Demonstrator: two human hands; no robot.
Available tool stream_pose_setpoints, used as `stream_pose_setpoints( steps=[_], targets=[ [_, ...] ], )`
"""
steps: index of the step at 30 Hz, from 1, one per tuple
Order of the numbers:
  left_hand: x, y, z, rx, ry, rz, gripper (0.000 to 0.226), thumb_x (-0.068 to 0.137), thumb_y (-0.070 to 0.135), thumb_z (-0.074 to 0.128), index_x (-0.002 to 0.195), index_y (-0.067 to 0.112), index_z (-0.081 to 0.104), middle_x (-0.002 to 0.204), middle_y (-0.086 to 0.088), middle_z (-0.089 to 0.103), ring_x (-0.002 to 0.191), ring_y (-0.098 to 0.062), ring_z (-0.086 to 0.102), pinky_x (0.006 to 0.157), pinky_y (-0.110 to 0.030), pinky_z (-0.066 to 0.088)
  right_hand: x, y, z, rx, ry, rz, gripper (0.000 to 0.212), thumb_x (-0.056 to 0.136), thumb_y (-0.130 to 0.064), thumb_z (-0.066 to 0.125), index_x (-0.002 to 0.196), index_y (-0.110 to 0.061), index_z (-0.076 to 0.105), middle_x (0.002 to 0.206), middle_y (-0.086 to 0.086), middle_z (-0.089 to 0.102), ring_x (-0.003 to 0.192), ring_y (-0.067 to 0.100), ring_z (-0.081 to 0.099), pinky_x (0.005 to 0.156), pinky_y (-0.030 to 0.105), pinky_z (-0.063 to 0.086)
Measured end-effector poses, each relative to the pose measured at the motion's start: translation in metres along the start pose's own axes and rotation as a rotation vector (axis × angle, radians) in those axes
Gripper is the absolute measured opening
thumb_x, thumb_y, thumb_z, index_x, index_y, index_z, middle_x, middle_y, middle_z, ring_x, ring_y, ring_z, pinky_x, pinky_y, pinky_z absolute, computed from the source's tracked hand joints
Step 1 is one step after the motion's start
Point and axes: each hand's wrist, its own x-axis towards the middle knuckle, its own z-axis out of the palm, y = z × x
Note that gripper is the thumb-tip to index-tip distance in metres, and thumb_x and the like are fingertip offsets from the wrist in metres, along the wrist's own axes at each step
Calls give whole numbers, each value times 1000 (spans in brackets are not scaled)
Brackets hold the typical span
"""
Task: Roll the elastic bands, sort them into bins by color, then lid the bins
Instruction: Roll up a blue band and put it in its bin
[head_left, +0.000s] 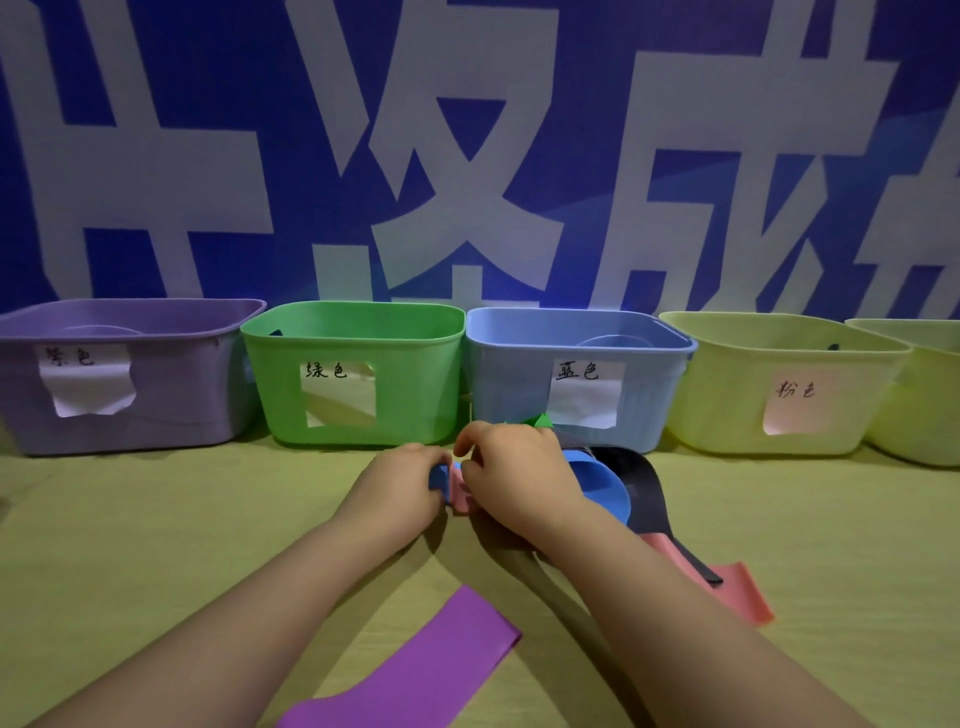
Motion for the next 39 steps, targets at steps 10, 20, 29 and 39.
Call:
stream_pose_setpoints(
  steps=[10,20,29,39],
  targets=[
    [3,21,-44,-405,307,14,50,80,0,51,127,19,55,127,0,55,98,-17,58,86,-30,47,-2,-1,-7,89,120,54,11,86,-21,50,88,-30,56,102,-4,62,98,22,56,81,33,29],
    [-2,50,-81,-601,552,111,28,92,5,46,111,12,66,106,7,57,94,-5,51,79,-13,39,-12,6,-19,-2,54,148,24,89,-19,42,104,-20,61,106,5,58,98,29,53,78,37,32],
    [0,50,-80,-305,469,119,33,88,6,52,118,18,61,113,5,53,90,-10,52,75,-17,34,-21,10,-14,-38,16,154,27,94,-31,41,111,-22,59,113,5,62,104,29,55,83,38,37],
    [-6,26,-37,-142,72,-70,34,88,18,55,123,20,57,125,-4,56,109,-20,54,90,-28,41,-19,12,-12,-52,20,116,29,95,-37,40,108,-22,61,108,4,64,100,27,56,80,37,33]
  ],
)
